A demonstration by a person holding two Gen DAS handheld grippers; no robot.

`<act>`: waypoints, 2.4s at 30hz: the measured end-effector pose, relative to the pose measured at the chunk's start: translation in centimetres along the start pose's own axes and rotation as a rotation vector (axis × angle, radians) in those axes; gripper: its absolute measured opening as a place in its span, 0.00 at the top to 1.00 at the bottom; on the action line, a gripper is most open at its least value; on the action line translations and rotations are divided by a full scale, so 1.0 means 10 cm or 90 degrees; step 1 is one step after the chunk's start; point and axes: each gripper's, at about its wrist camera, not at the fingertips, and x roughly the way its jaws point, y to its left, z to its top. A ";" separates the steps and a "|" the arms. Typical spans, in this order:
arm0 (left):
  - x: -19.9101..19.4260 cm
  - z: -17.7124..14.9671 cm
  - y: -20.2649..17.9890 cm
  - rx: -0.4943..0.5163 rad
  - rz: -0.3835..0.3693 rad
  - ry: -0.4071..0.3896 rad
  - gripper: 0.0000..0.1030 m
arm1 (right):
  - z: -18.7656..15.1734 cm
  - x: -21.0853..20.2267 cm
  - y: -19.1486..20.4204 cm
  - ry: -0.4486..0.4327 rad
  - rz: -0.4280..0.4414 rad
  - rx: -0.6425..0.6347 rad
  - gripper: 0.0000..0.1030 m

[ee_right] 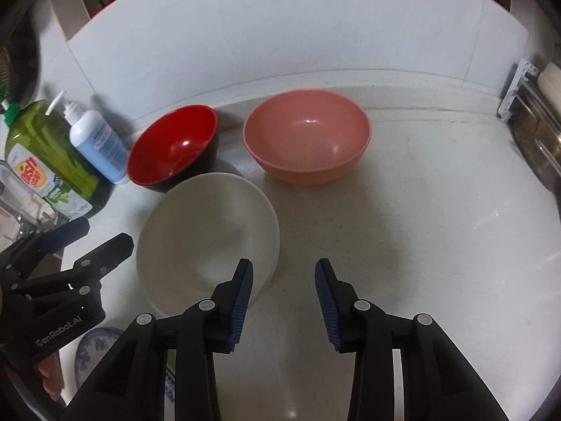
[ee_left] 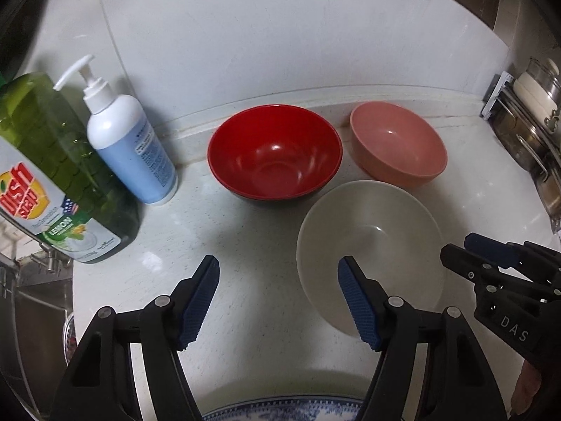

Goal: Organize plates and bowls
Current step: 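Move both tools to the rim of the white bowl, then close the left tool on the white bowl rim while the right tool grips it, then carry the white bowl with both tools toward the plate stack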

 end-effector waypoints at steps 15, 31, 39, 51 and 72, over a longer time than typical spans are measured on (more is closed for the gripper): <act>0.37 -0.01 -0.08 -0.004 -0.033 0.051 0.73 | 0.06 0.29 0.01 0.039 0.019 0.005 0.78; 0.30 -0.07 -0.17 -0.035 -0.070 0.075 0.91 | 0.08 0.26 0.00 0.042 0.018 0.019 0.90; -0.04 -0.19 -0.34 -0.027 -0.087 0.058 0.91 | 0.00 0.00 -0.10 0.029 0.014 0.035 0.90; -0.41 -0.42 -0.77 -0.011 -0.119 0.048 0.90 | -0.30 -0.53 -0.35 -0.006 -0.008 0.057 0.90; -0.42 -0.91 -1.64 0.054 -0.160 0.110 0.89 | -1.01 -0.89 -1.04 0.018 -0.059 0.110 0.90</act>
